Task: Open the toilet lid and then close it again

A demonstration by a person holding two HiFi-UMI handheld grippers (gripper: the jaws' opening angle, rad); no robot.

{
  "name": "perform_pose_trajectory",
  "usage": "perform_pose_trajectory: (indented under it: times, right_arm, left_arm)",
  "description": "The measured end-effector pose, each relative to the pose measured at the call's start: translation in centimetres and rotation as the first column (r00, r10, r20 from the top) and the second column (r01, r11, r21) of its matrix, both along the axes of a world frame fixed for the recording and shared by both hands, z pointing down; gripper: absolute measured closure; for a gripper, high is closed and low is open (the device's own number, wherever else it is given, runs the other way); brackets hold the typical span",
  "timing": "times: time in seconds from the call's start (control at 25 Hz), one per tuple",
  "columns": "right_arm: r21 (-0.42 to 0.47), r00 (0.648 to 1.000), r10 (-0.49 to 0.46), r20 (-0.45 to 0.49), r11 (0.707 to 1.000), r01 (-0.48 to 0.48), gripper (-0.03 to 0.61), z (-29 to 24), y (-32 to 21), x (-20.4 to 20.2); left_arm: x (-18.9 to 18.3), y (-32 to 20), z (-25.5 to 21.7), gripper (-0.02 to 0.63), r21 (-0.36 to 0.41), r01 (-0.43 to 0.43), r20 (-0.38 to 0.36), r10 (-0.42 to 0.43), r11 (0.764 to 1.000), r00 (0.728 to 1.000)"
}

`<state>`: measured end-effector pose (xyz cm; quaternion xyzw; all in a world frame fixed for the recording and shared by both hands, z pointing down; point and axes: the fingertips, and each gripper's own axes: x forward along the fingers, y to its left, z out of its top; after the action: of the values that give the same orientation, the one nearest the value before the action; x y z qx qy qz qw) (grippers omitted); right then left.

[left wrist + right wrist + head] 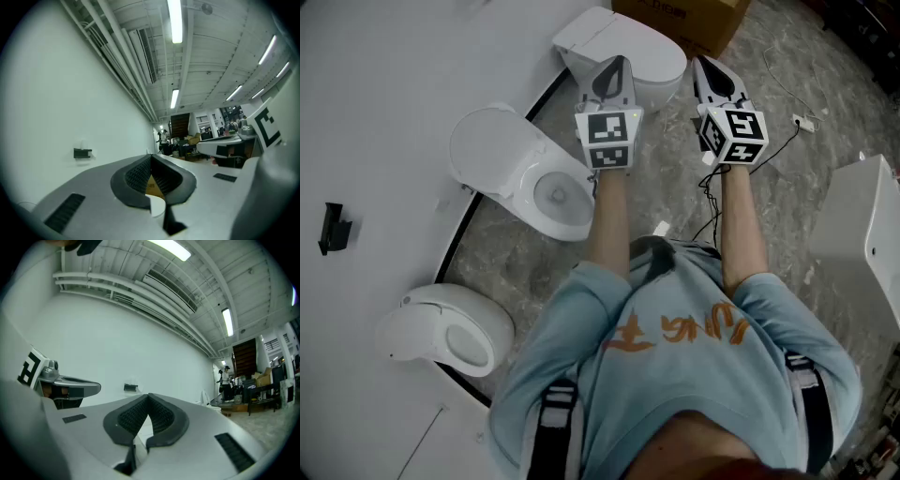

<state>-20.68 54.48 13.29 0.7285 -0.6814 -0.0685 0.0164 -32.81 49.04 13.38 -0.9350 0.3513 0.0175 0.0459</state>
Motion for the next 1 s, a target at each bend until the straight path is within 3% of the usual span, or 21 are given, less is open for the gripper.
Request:
perform_pose_trajectory:
  times: [0.16, 0.44, 0.68, 1.0]
  right_arm:
    - [0.024, 1.0, 0.013, 0.019, 1.0, -0.013, 0.566, 0.0, 0.5, -0.6]
    - [0.041, 0.988, 0.119, 0.102, 0.992, -0.123, 0.566, -0.6, 1.6, 2.6]
    - [0.049, 0.995, 0.081, 0.06, 0.995, -0.084, 0.566, -1.6, 0.1, 1.5]
    - [0.089, 0.993, 0.086, 0.085, 0.992, -0.094, 0.565, -1.2, -2.3, 5.1]
  left_arm:
    - [-1.2, -0.6, 1.5, 0.588, -0.027, 0.022, -0.007, -0.022, 0.999, 1.0]
    - [-3.5, -2.0, 2.0, 0.588, -0.063, 0.057, -0.024, -0.059, 0.996, 0.998]
    - [-5.0, -4.2, 2.1, 0.588, -0.082, 0.096, -0.051, -0.1, 0.992, 0.994]
    - [-0.9, -6.4, 2.6, 0.588, -0.032, 0.063, -0.001, -0.063, 0.997, 0.998]
